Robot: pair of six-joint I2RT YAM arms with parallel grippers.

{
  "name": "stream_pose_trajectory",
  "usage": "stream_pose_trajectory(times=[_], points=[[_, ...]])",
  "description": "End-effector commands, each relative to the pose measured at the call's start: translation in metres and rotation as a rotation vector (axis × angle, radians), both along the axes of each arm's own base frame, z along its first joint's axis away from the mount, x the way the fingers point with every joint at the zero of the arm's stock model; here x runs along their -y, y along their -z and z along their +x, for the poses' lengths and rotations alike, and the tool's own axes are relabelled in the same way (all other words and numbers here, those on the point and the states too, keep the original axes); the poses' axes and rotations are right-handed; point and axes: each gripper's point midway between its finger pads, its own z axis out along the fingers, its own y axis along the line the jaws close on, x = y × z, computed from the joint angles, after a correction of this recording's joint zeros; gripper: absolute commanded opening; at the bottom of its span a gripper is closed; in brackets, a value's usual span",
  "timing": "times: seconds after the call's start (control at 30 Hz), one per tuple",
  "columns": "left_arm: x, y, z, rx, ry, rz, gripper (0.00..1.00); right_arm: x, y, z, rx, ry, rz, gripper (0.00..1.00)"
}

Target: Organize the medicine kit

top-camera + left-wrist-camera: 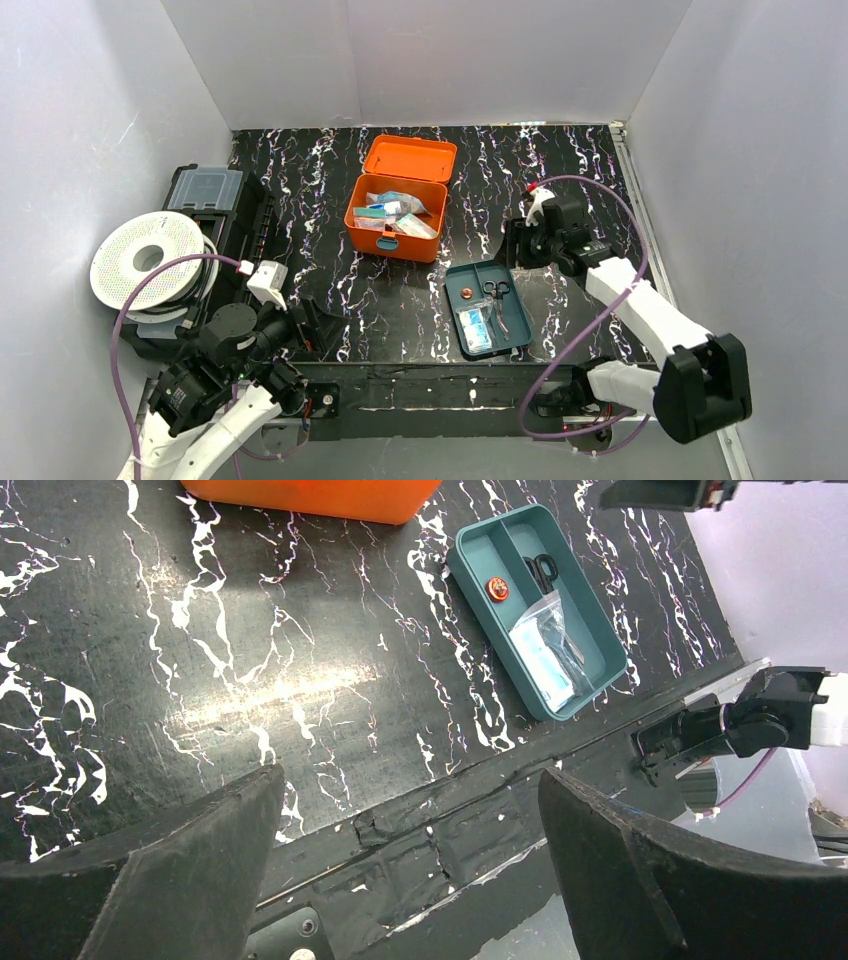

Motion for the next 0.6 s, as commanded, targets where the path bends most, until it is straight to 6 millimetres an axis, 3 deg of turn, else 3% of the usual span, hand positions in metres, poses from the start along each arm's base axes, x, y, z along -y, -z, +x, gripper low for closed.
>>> stream_pose_trajectory(times=[0.0, 0.03, 0.07, 0.27, 0.57], points=[[0.002, 0.0, 0.002, 0.009, 0.004, -0.001, 0.98, 0.01, -0.049, 0.002, 0.12, 0.039, 0.006, 0.75], [0.002, 0.0, 0.002, 0.006, 0.005, 0.001, 0.98, 0.012, -0.055, 0.0, 0.137, 0.046, 0.015, 0.91], [0.002, 0.001, 0.002, 0.004, 0.005, 0.003, 0.98, 0.013, -0.06, -0.003, 0.153, 0.054, 0.025, 0.97], [0.001, 0.001, 0.004, 0.0, -0.008, 0.009, 0.98, 0.02, -0.085, -0.021, 0.237, 0.078, 0.076, 0.98], [-0.008, 0.007, 0.011, -0.034, -0.081, 0.046, 0.98, 0.019, -0.094, -0.052, 0.26, 0.085, 0.195, 0.98]])
